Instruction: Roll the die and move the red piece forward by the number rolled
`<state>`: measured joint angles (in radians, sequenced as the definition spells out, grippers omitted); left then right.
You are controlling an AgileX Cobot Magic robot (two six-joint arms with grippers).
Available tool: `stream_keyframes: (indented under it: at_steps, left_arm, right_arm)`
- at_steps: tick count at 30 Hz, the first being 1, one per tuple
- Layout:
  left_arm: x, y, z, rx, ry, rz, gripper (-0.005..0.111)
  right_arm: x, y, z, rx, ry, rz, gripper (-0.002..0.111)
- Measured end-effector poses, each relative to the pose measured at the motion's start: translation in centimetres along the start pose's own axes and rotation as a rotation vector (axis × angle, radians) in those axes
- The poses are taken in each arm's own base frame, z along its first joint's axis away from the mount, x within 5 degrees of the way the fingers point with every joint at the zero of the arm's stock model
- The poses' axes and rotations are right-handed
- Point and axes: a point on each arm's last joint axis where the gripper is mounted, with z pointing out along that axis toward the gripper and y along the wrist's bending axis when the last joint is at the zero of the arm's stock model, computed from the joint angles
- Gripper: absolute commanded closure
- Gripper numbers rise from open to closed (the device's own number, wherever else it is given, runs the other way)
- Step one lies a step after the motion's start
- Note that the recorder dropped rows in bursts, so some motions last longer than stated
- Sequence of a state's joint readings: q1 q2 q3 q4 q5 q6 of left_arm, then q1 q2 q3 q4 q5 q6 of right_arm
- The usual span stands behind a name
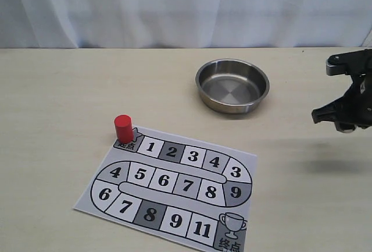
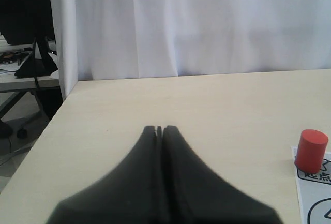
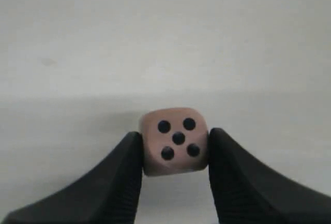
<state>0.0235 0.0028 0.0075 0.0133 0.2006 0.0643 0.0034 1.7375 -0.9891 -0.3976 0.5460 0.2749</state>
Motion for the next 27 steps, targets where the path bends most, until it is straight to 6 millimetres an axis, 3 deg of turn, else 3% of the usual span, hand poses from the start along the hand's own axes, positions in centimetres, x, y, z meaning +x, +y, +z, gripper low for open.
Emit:
stream_keyframes:
  at_steps: [1,3,8,14,27]
  left_arm:
    - [0.0,0.0,0.0,0.000,0.000,0.000,0.107]
    - [0.0,0.0,0.0,0.000,0.000,0.000,0.107]
    - [0.0,0.0,0.0,0.000,0.000,0.000,0.107]
    - [0.0,0.0,0.0,0.000,0.000,0.000,0.107]
    - [0.0,0.0,0.0,0.000,0.000,0.000,0.107]
  right_arm:
    - [-0.2,0.3,0.1,-0.035,-0.015,-0.012,0.058]
    - [-0.1,1.5,0.5,-0.150,-0.009,-0.026,0.046]
    - [-0.2,3.8,0.3,-0.404,0.008,-0.085,0.033]
    - [-1.6,4.6,-0.9,-0.530,-0.054,-0.129,0.032]
    - [-1.0,3.7,-0.5,-0.424,0.012,-0.192,0.032]
